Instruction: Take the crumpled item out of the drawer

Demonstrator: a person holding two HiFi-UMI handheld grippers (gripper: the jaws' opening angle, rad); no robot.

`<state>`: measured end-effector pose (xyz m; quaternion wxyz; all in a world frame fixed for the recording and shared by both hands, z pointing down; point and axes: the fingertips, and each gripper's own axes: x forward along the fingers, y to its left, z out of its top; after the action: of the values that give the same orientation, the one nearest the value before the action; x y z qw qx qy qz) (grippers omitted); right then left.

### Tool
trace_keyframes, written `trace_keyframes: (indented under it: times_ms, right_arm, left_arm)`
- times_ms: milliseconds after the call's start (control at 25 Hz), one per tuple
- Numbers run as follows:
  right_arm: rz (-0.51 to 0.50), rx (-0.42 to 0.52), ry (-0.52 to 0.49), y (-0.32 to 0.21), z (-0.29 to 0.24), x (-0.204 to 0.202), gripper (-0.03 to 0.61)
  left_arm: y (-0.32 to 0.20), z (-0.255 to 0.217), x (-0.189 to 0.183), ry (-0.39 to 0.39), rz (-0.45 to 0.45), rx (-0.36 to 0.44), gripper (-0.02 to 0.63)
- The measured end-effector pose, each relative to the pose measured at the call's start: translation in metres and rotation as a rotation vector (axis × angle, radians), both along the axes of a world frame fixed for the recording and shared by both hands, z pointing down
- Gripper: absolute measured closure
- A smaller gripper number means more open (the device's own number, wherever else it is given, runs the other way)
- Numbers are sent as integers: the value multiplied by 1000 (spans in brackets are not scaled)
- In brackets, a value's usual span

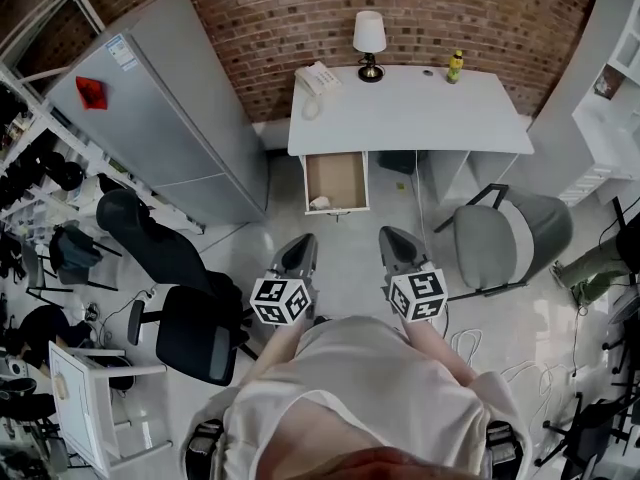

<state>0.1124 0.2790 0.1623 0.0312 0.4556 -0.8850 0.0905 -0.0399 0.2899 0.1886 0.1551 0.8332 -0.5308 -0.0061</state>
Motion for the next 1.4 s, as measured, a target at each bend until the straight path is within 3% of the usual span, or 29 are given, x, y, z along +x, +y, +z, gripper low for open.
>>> trace_keyframes:
  times_ms: [400,680,960,1400]
  right_arm:
    - [-34,-9,15,-6,9,14,571]
    - [-51,-11,43,-35,15,-5,571]
    - [-14,-15,74,-104,22,-41,571]
    - [114,-21,61,-232,18,-115,571]
  left_arm:
    - [-2,10,21,14,-19,-18,604]
    - [-35,22,2,28,-30,-29,604]
    - [-118,28,-28,39,31,-23,604]
    - [-273,16,-124,-31,131,30,604]
